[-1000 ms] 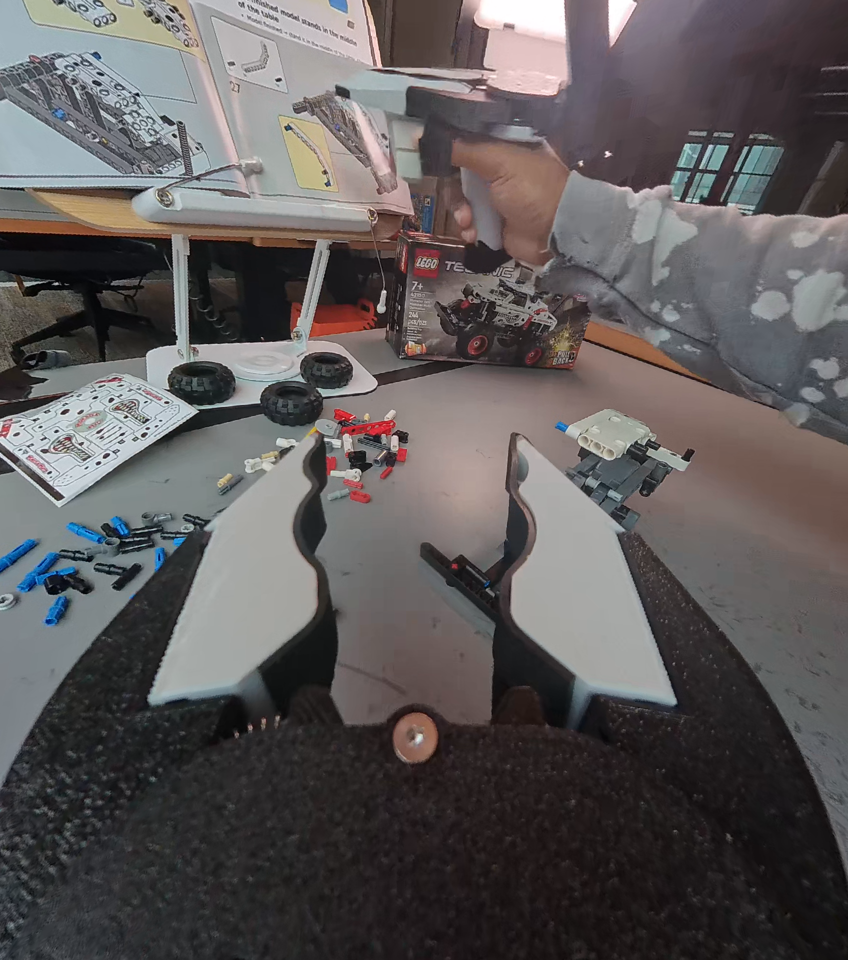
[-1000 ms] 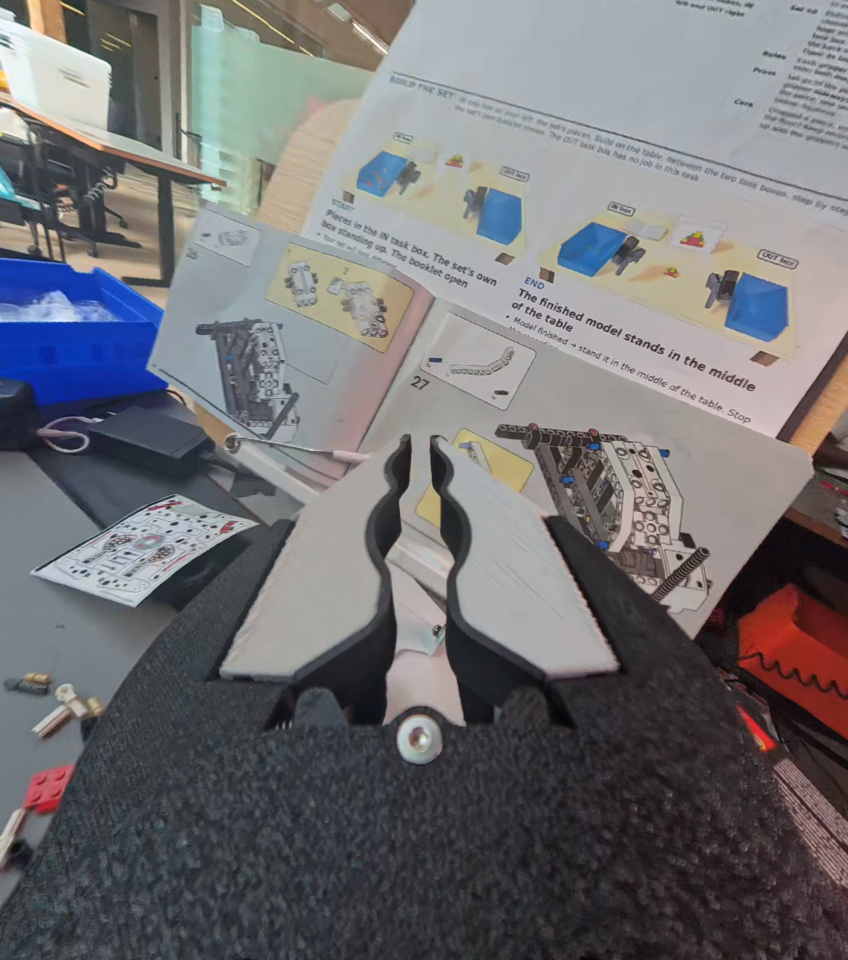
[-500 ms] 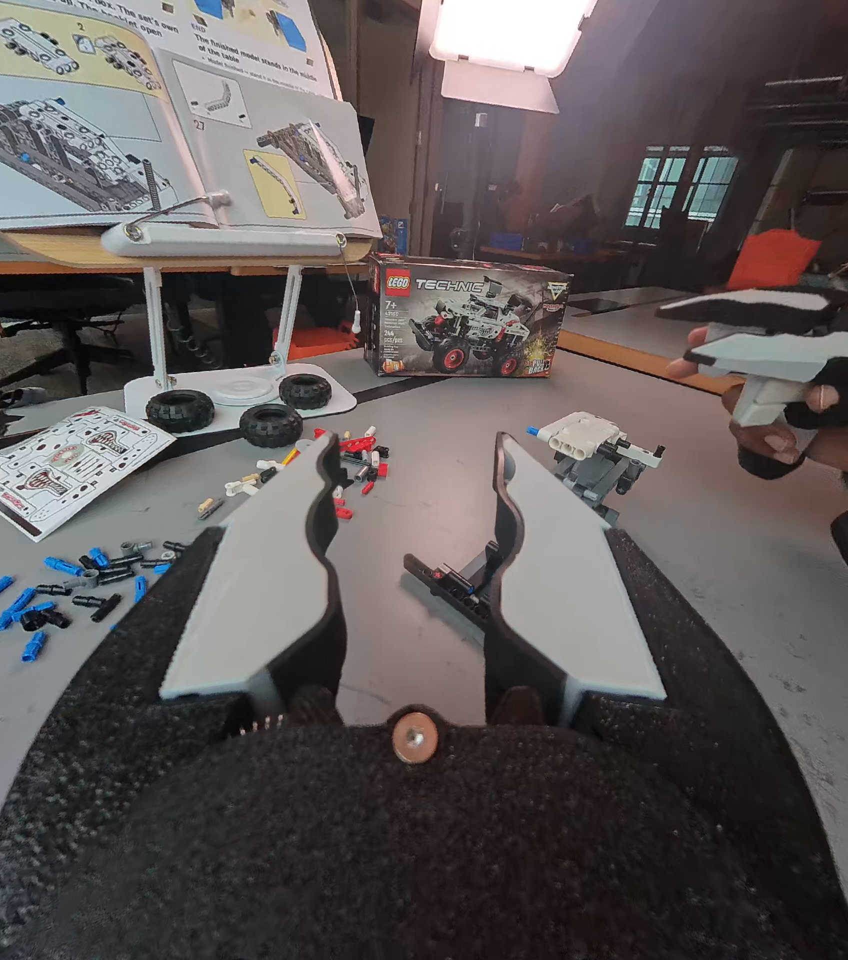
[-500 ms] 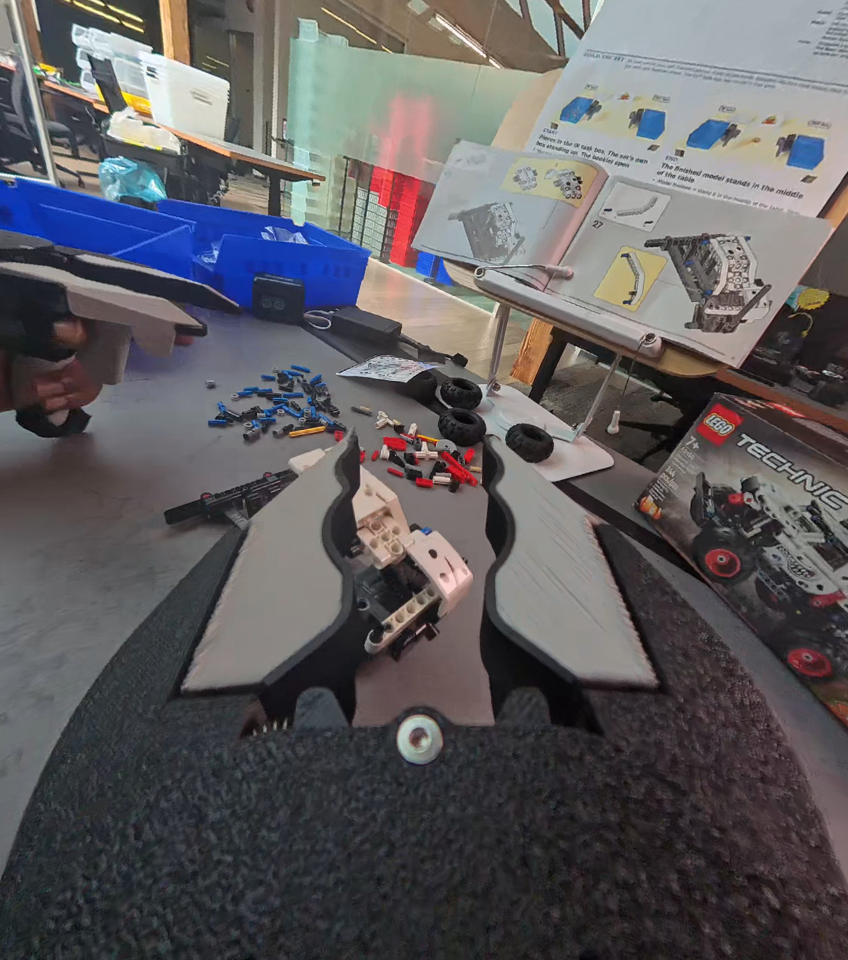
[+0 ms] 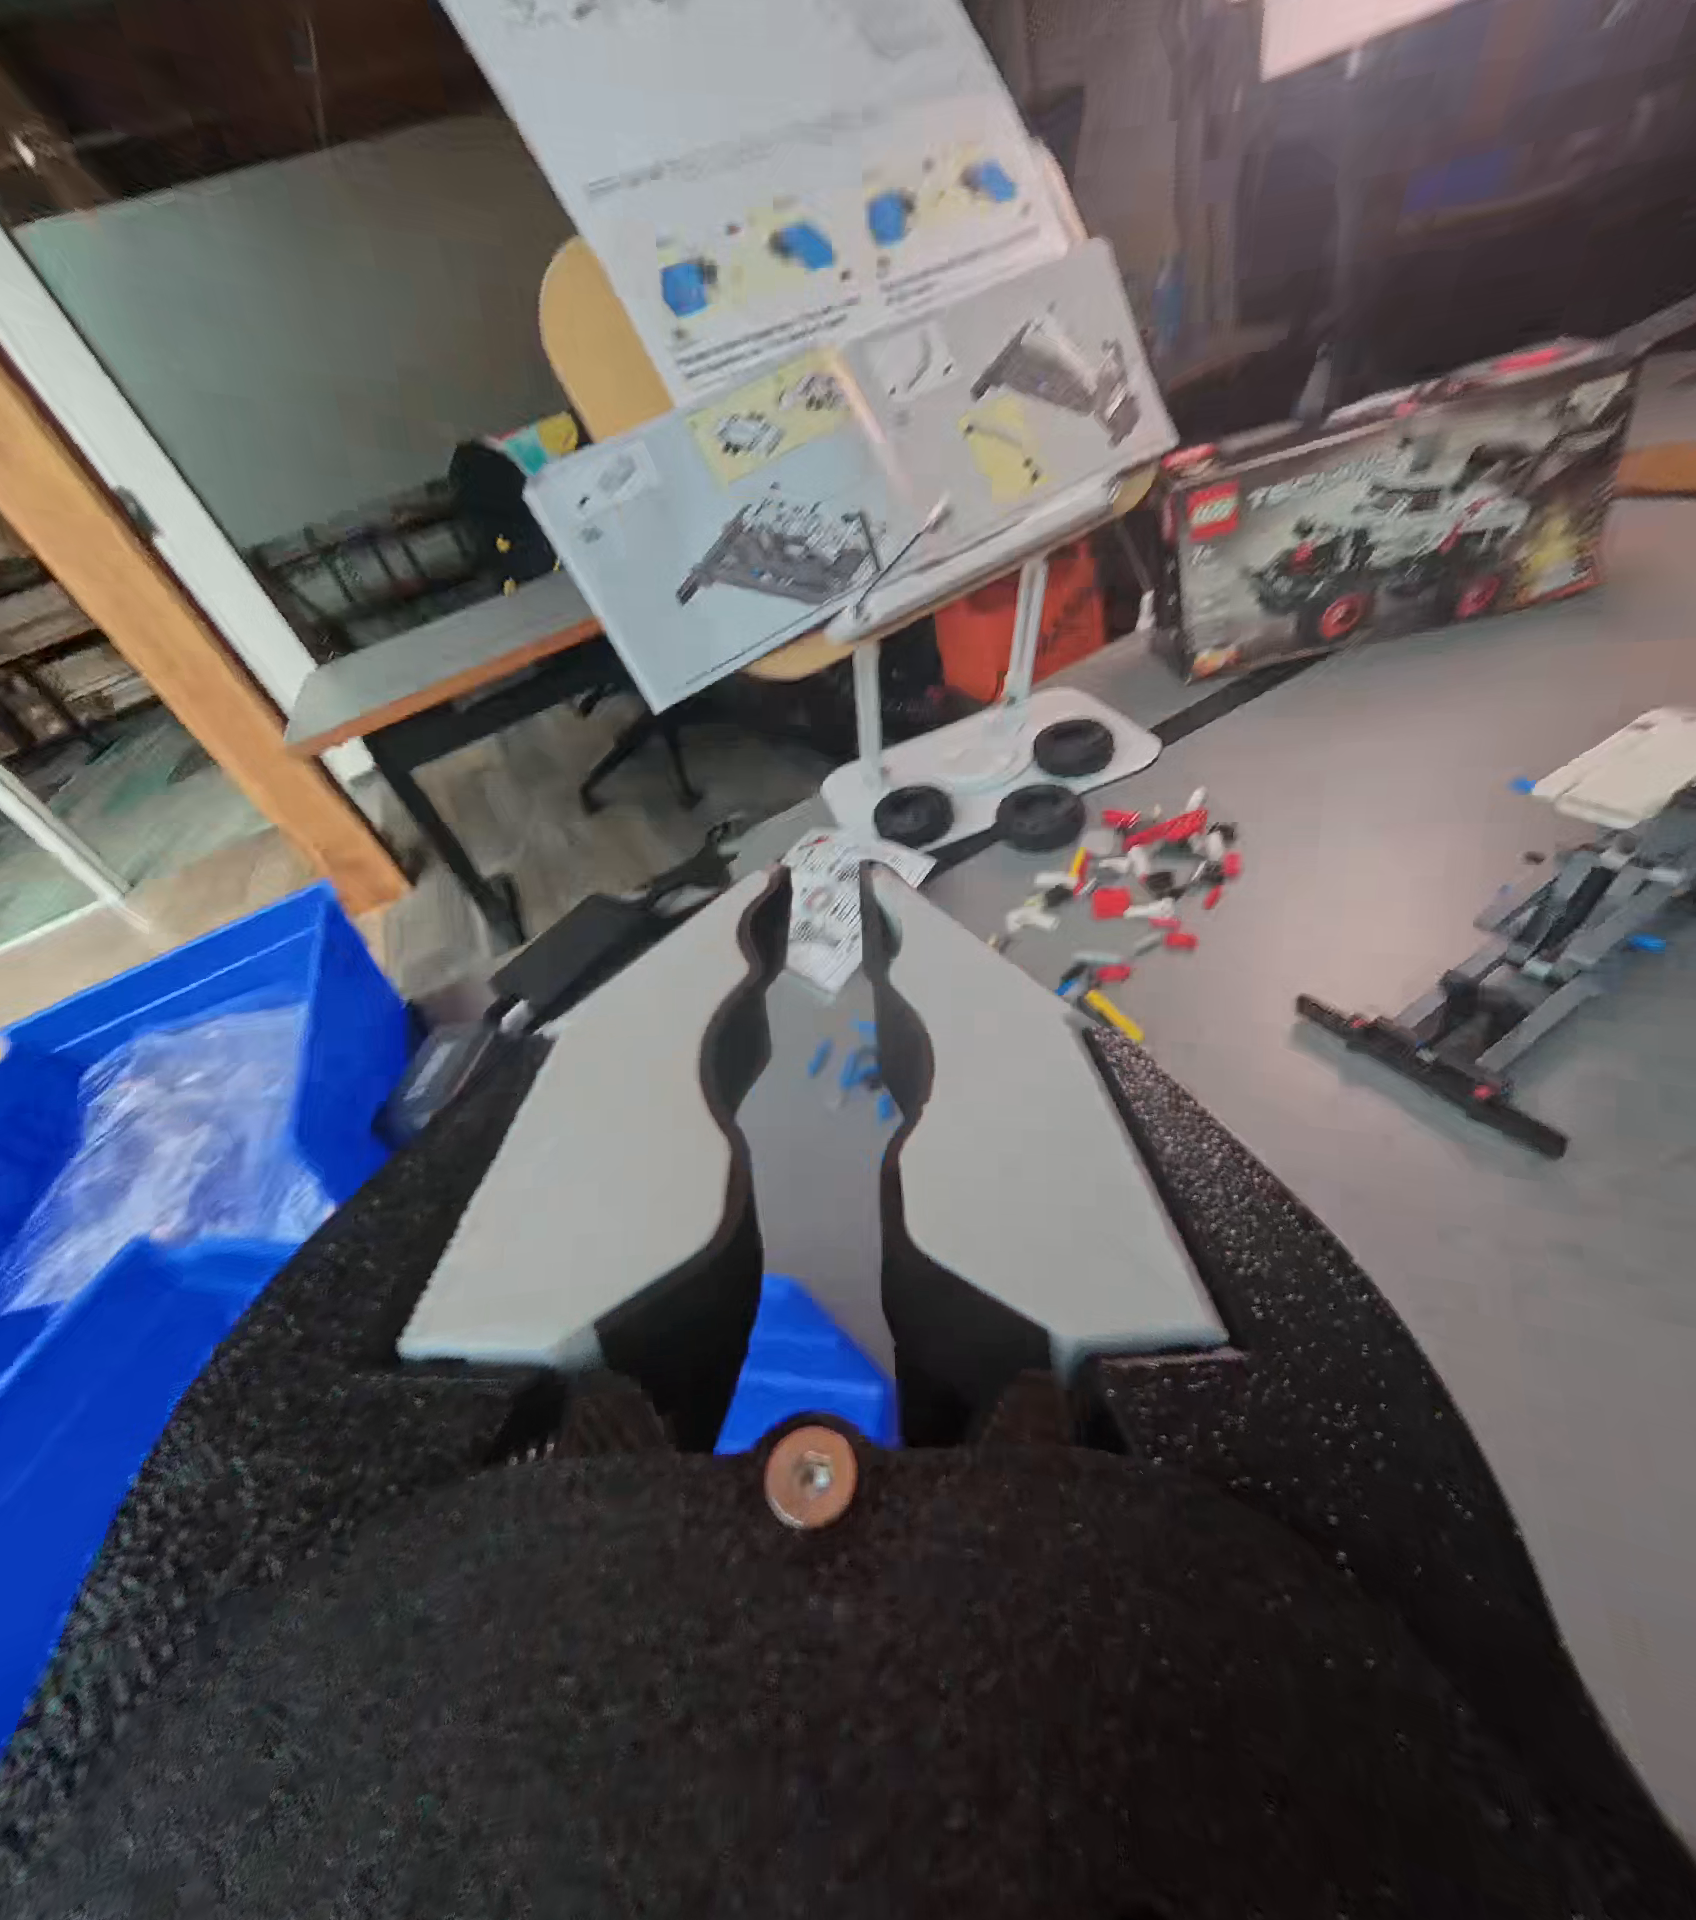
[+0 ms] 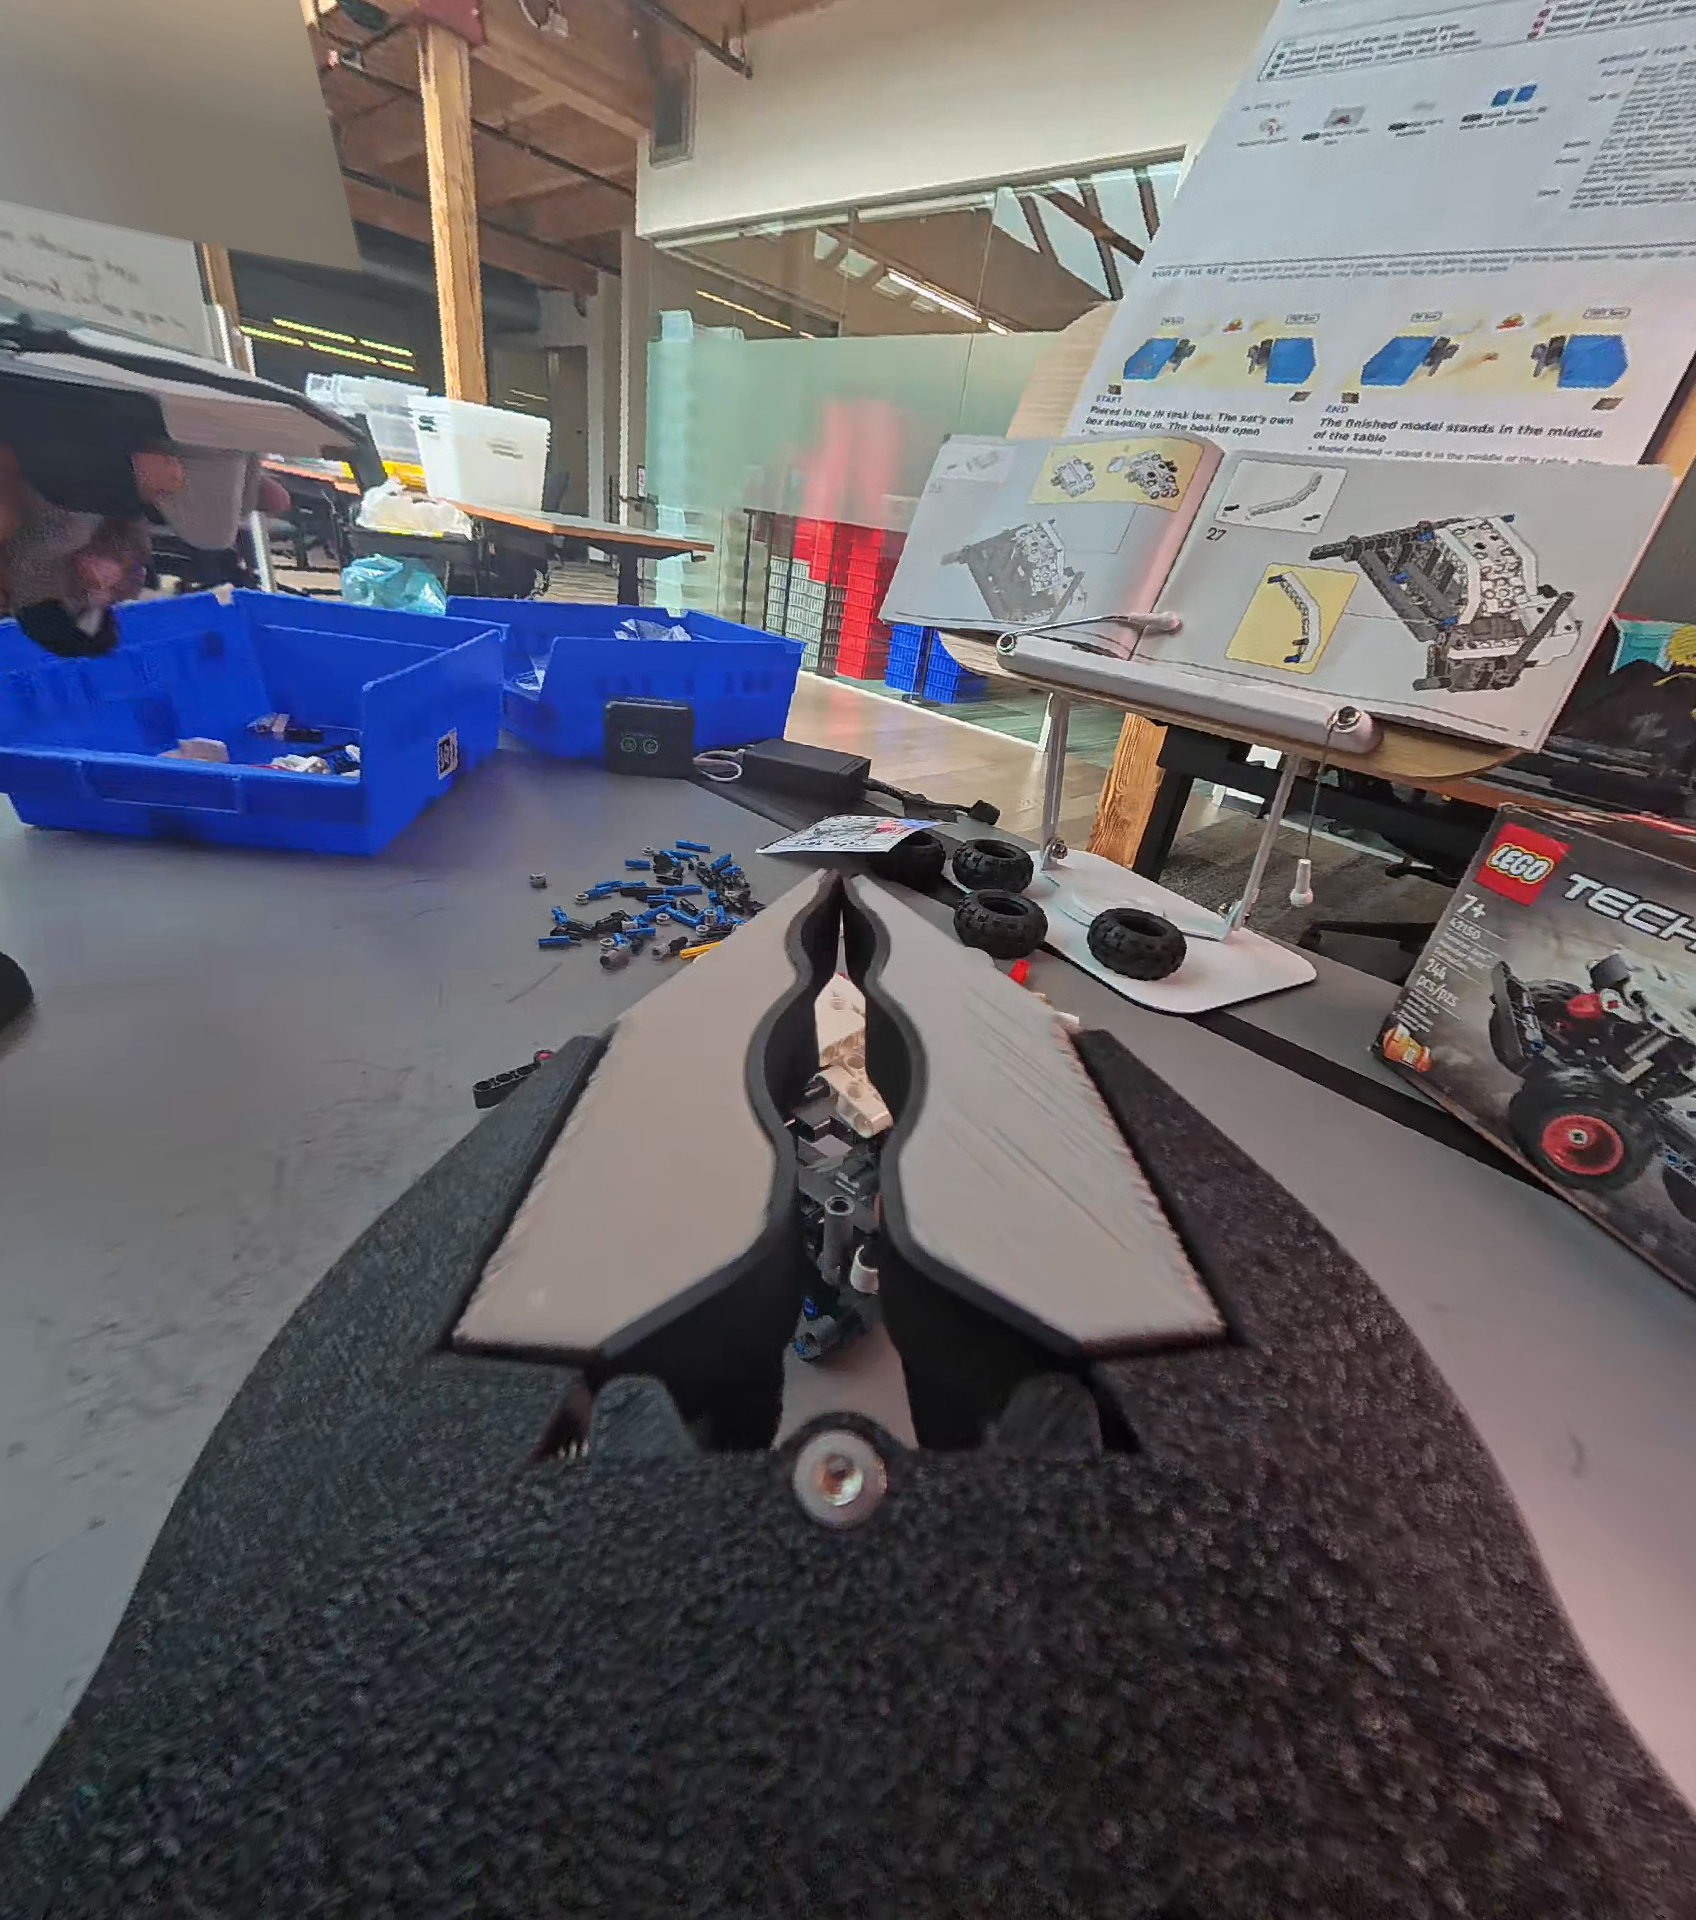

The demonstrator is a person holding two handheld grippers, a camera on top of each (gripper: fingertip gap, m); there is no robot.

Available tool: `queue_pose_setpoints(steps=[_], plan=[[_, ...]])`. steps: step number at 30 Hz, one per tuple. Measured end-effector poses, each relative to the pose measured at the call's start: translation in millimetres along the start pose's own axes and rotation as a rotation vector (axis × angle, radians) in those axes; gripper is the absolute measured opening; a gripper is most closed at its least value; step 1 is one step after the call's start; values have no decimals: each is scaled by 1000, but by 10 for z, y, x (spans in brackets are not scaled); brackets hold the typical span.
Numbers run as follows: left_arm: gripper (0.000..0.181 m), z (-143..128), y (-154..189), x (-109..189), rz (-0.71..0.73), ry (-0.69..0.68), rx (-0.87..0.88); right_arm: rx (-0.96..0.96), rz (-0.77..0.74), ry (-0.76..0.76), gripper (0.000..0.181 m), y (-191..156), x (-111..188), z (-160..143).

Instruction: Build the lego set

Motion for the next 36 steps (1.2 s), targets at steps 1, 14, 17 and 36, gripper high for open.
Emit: queue_pose_setpoints(steps=[1,14,17,36], plan=[[18,-69,-237,72,23,-134,0,-4,2,-1,0,9,7,2],[30,-1906,-1378,22,-281,-1437,32,-13,-14,-61,2,18,-97,-136],[24,-2075,-1359,-61,-332,-1502,39,3,-23,-80,2,9,-109,-169],[9,-279,1359,277,-1646,-328,324,187,611,-15,15,-897,-134,96]])
Point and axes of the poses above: each gripper's, where its closed fingertips meet, x back along the fingers, z out of its top, y = z × x across the jaws, the point moved 6 cm from there along x, back along the fingers, and after that the axes turned 14 degrees about -y, right-handed, at the moved point
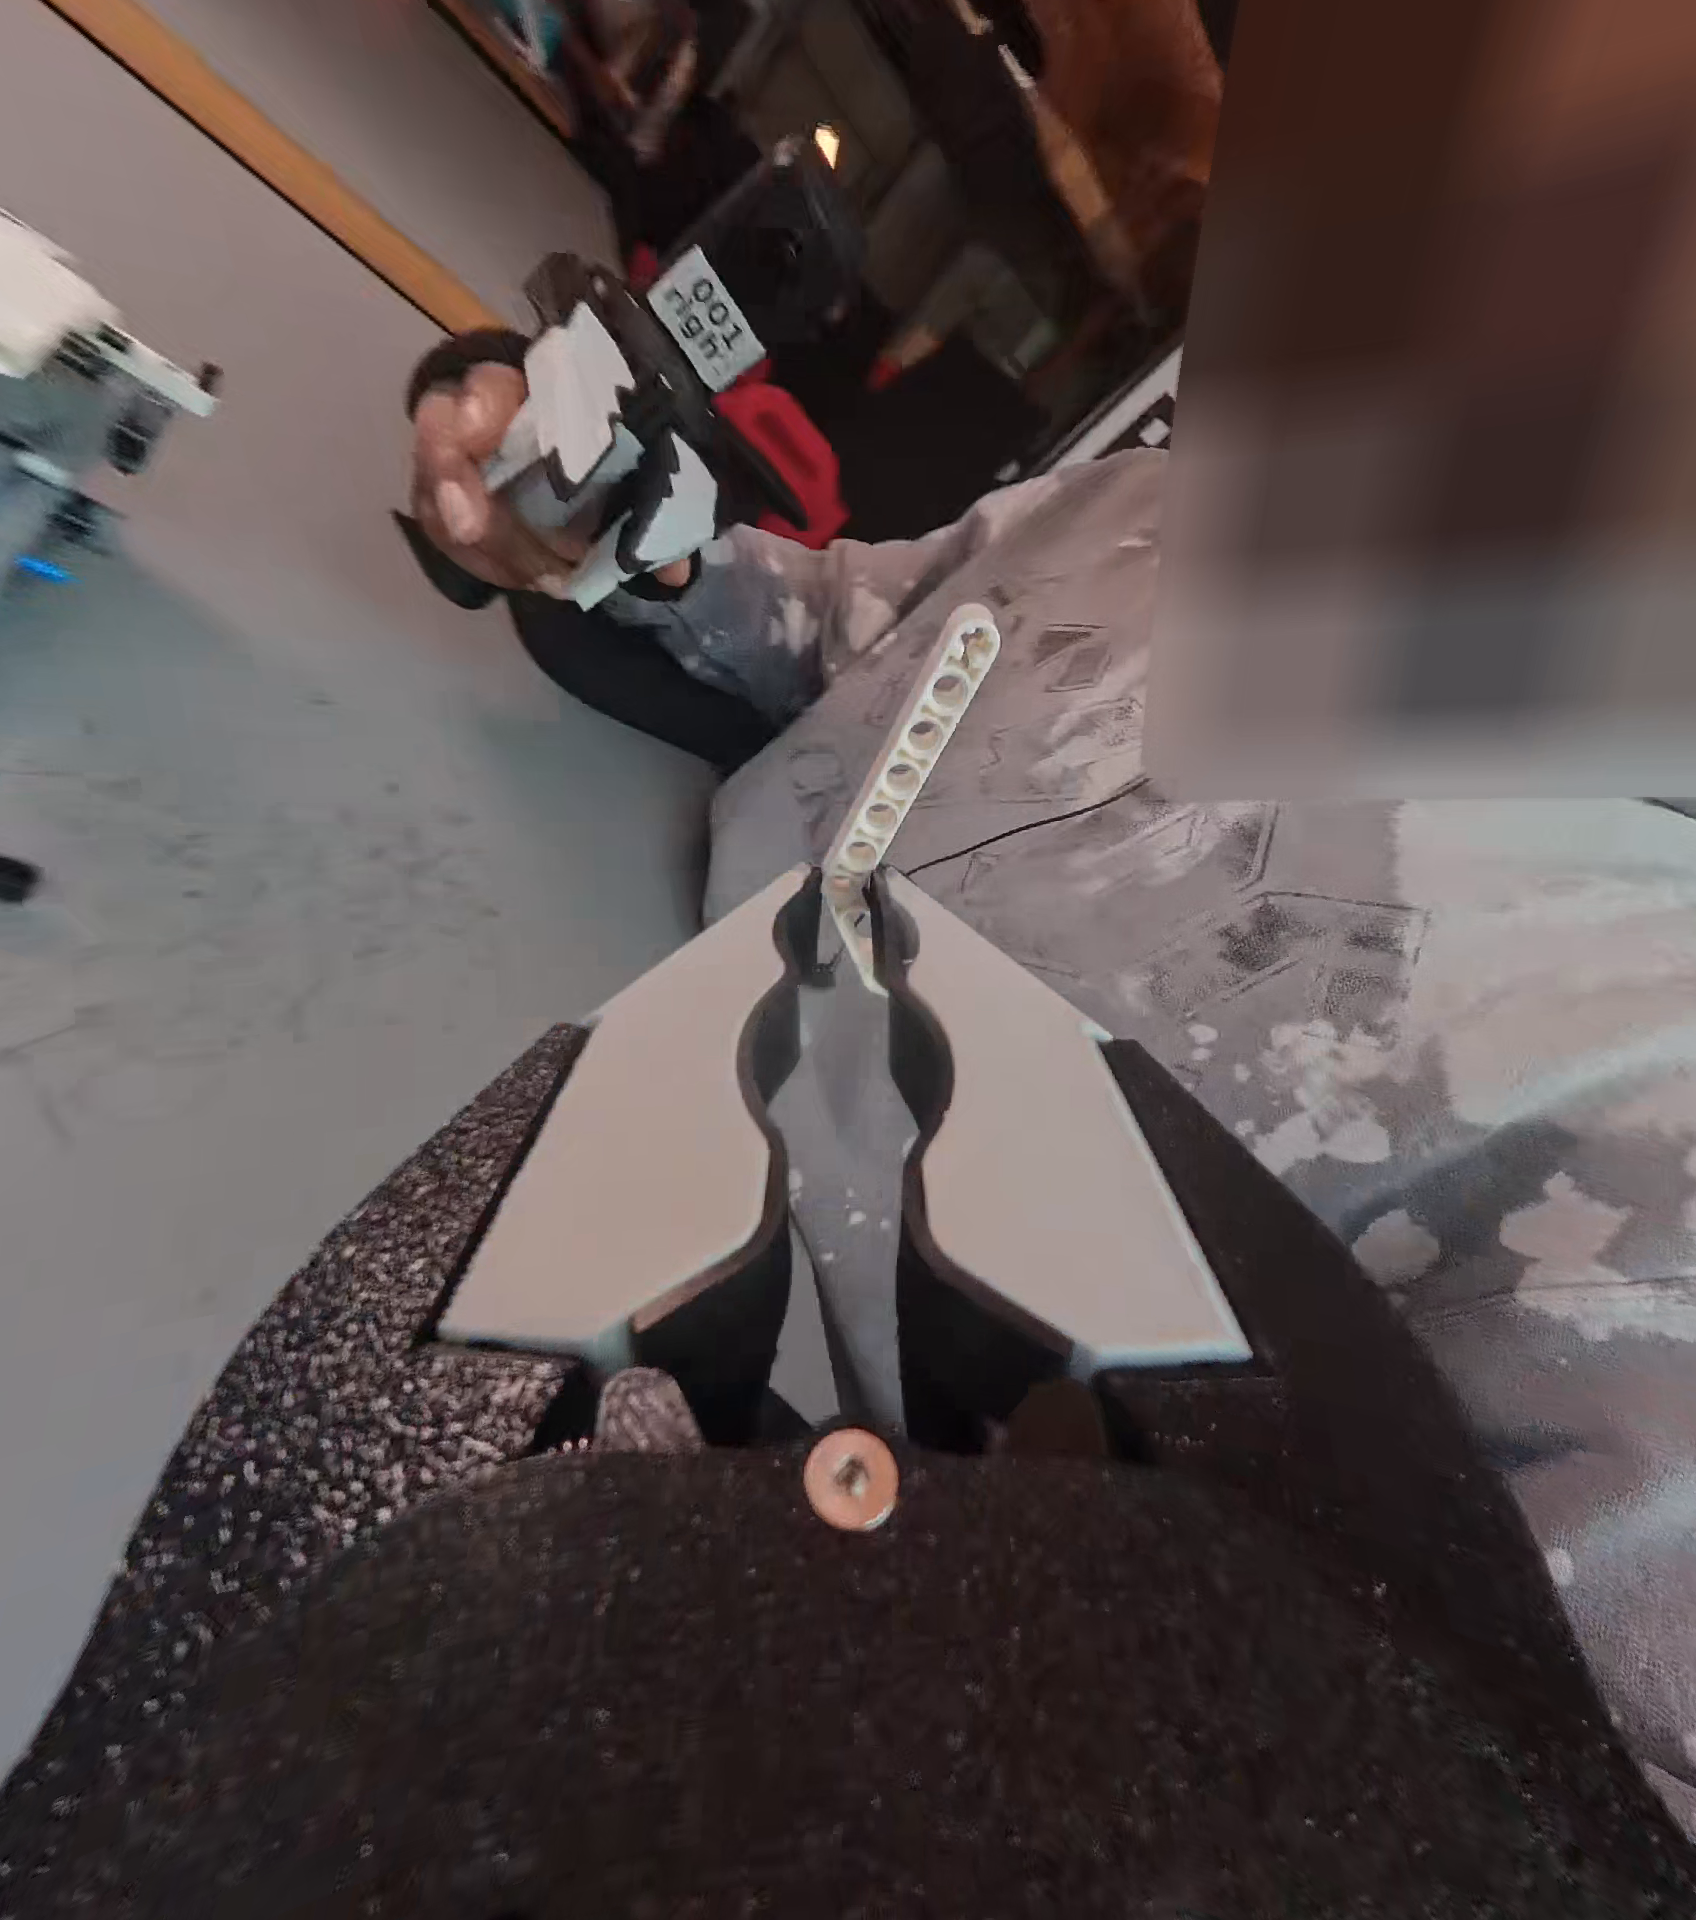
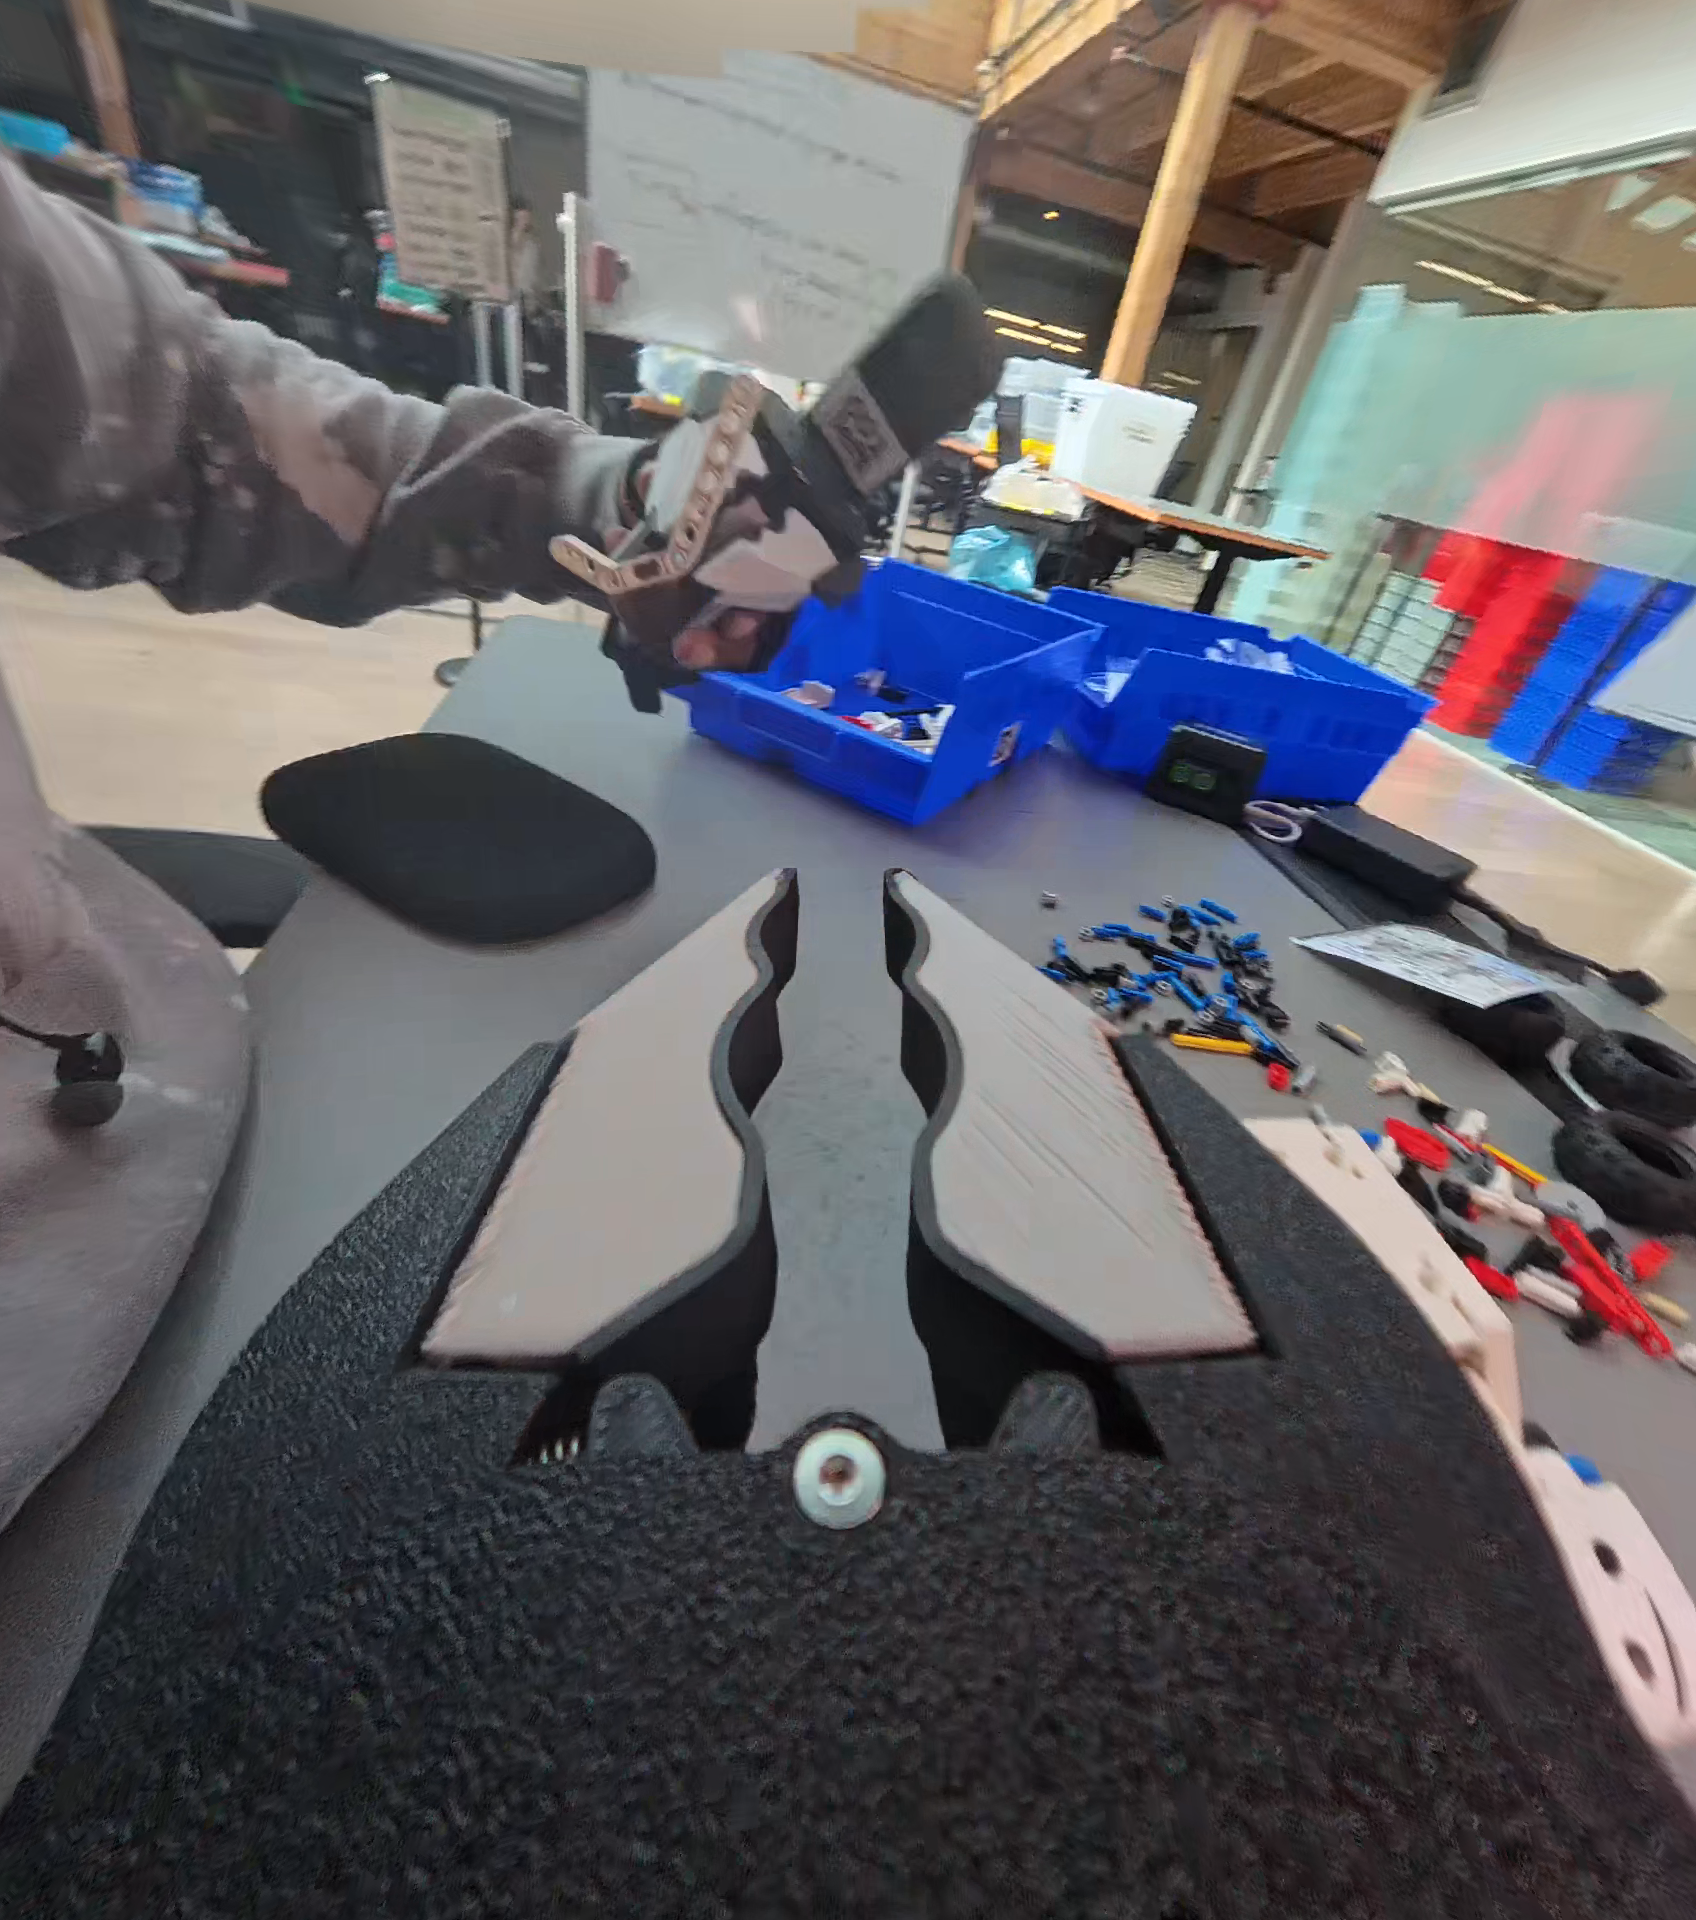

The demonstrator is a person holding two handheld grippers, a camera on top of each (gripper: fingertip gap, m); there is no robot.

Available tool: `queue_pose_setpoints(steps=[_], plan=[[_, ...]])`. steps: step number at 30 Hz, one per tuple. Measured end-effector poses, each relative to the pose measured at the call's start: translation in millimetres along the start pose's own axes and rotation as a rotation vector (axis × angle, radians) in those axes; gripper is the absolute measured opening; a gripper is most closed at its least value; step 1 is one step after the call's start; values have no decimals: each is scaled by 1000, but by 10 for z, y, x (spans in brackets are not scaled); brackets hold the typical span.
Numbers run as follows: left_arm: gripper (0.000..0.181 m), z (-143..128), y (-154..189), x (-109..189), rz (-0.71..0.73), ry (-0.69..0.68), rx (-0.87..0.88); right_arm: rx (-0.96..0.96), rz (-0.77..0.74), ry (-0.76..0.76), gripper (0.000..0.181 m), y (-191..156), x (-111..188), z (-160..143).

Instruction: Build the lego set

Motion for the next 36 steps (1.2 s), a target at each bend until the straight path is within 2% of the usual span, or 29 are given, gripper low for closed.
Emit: queue_pose_setpoints(steps=[2,5,8,9,10,13,15,17,20,26,31,36], plan=[[8,26,-226,-414,-163,-17,-10,67,141,-28,23,-138,-58,165],[8,192,-514,-798,-233,-15,-73,47,282,-102,36,-198,-119,353],[8,411,-659,-953,-230,40,-113,-83,266,-135,34,-119,-180,397],[8,446,-689,-987,-215,39,-126,-114,243,-132,25,-97,-189,375],[8,456,-704,-1017,-204,30,-140,-133,209,-123,13,-73,-187,347],[8,455,-762,-1019,-165,44,-111,-181,174,-120,10,-30,-145,261],[14,464,-795,-941,-87,90,-108,-247,144,-103,7,41,-99,230],[23,441,-824,-873,54,90,-138,-306,139,-150,6,103,-75,159],[35,392,-826,-806,281,41,-227,-216,211,-353,7,35,-89,-10],[35,220,-802,-925,515,-145,-350,72,325,-797,7,-184,-228,-430],[31,8,-945,-1132,615,-352,-383,141,392,-895,7,-269,-459,-509],[13,-116,-1075,-1186,690,-452,-381,157,391,-915,7,-238,-605,-567]])
Point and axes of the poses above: each gripper's, where its closed fingertips meet, x back along the fingers, z out of its top, y = z × x across the jaws, the point moved 6 cm from there along x, back along the fingers, and after that the axes turned 14 degrees about -y, right-handed, at the moved point
